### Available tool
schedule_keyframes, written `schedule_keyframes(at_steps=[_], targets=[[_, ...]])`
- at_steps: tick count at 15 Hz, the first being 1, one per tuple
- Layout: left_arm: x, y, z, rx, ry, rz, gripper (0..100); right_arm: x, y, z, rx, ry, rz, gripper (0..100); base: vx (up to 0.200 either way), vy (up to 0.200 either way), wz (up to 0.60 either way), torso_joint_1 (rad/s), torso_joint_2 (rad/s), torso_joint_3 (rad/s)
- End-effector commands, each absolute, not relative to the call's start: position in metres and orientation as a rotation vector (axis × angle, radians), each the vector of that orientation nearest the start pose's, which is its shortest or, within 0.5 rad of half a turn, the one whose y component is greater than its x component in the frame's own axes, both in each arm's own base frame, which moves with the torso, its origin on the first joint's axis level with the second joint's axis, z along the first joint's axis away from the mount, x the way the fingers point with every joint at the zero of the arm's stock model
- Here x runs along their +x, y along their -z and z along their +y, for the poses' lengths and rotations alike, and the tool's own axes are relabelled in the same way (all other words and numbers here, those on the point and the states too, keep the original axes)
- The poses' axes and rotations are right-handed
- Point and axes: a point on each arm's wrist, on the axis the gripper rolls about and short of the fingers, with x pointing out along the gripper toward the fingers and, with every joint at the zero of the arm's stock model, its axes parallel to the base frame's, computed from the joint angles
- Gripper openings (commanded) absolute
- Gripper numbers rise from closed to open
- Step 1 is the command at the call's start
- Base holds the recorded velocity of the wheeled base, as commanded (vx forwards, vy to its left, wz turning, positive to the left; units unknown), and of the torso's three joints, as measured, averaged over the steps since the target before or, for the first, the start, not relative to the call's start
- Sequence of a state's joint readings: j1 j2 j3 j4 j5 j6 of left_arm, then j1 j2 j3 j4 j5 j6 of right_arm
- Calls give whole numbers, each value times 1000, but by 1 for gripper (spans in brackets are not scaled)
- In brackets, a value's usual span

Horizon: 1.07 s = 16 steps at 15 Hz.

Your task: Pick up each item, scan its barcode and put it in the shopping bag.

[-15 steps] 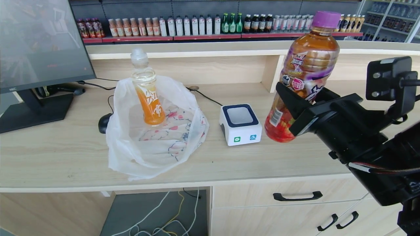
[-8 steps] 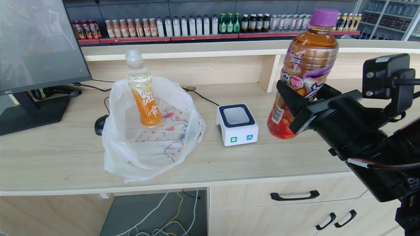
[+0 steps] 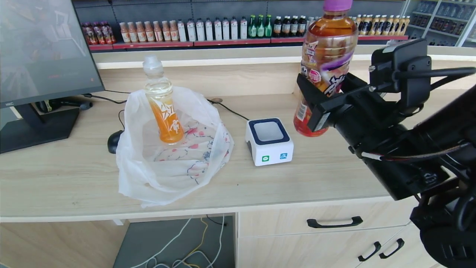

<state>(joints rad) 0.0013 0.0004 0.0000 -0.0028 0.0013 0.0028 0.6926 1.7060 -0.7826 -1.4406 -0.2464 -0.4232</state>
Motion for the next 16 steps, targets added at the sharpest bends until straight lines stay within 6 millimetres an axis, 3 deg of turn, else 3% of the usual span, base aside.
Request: schedule_keyframes(at_steps=[1,6,11,16], targets=[[-23,-76,0,3,-3,-3,100,246,-256,198,-207,-322,-557,0,0,0,0,0,0,0],[-23,-76,0,3,-3,-3,100,257,-262,209,-345,-399,-621,0,0,0,0,0,0,0],[-23,-76,0,3,-3,-3,100,271,-253,218,-496,-524,-710,0,0,0,0,0,0,0],[-23,-76,0,3,-3,-3,100,285,-242,214,-626,-642,-785,0,0,0,0,0,0,0]])
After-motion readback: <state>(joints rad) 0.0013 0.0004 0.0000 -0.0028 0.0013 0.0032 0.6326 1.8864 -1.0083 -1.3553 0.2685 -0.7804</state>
